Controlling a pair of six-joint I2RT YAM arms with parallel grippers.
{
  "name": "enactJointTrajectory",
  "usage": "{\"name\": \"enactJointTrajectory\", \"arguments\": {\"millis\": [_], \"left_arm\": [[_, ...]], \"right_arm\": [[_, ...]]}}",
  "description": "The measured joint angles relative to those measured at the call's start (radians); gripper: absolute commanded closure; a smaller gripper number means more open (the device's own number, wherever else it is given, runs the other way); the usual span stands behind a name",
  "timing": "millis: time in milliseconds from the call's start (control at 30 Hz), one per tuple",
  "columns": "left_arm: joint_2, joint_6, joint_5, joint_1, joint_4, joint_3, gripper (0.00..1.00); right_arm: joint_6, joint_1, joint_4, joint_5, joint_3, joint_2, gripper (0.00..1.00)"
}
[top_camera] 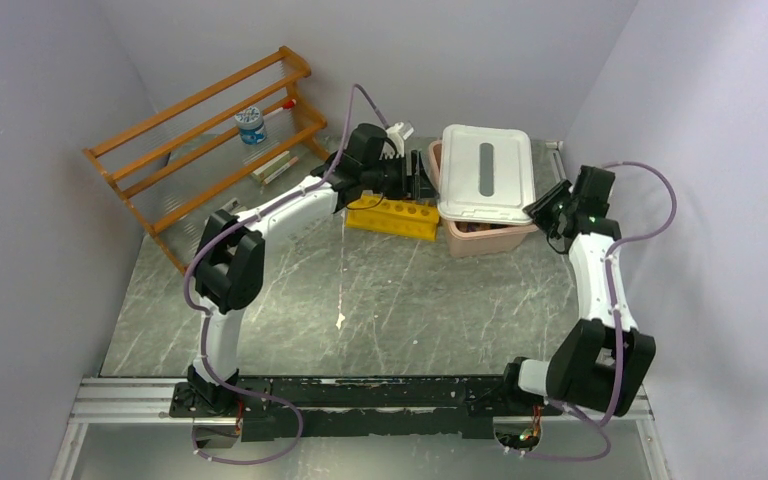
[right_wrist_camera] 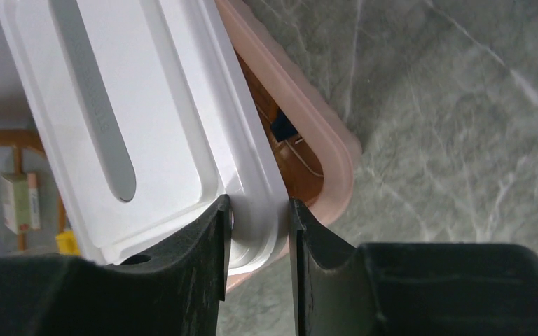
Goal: Organize the chemistry lab equipment
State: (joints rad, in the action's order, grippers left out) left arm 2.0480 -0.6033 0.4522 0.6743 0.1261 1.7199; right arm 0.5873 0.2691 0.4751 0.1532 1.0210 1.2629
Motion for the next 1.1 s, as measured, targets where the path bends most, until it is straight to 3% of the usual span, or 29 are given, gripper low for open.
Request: {"name": "enactJointTrajectory", "arguments": {"millis": [467, 633, 700, 800, 867, 1000, 1100], "left_arm": [[0.051, -0.028, 0.01, -0.008, -0.009, 0.04, 0.36], [0.086, -0.049, 0.031, 0.001, -0.03, 0.04, 0.46], [0.095, -0.059, 0.038, 0.01, -0.041, 0.04, 0.48], [0.101, -0.066, 0.045, 0.028, -0.05, 0.04, 0.43], [0.101, -0.063, 0.044, 0.04, -0.048, 0.04, 0.4], [0.101, -0.059, 0.044, 0.055, -0.045, 0.04, 0.38], [0.101, -0.054, 0.043, 0.063, -0.043, 0.04, 0.37]], "right_arm": [[-0.249, 0.006, 0.016, 0.066, 0.105, 0.143, 0.73], [-0.312, 0.006, 0.057, 0.026, 0.158, 0.143, 0.62], [-0.328, 0.006, 0.072, 0.005, 0.171, 0.143, 0.53], [-0.353, 0.006, 0.092, -0.051, 0.174, 0.148, 0.4], [-0.364, 0.008, 0.107, -0.081, 0.174, 0.153, 0.37], [-0.368, 0.008, 0.129, -0.121, 0.174, 0.156, 0.38], [-0.367, 0.008, 0.132, -0.133, 0.174, 0.16, 0.47]]}}
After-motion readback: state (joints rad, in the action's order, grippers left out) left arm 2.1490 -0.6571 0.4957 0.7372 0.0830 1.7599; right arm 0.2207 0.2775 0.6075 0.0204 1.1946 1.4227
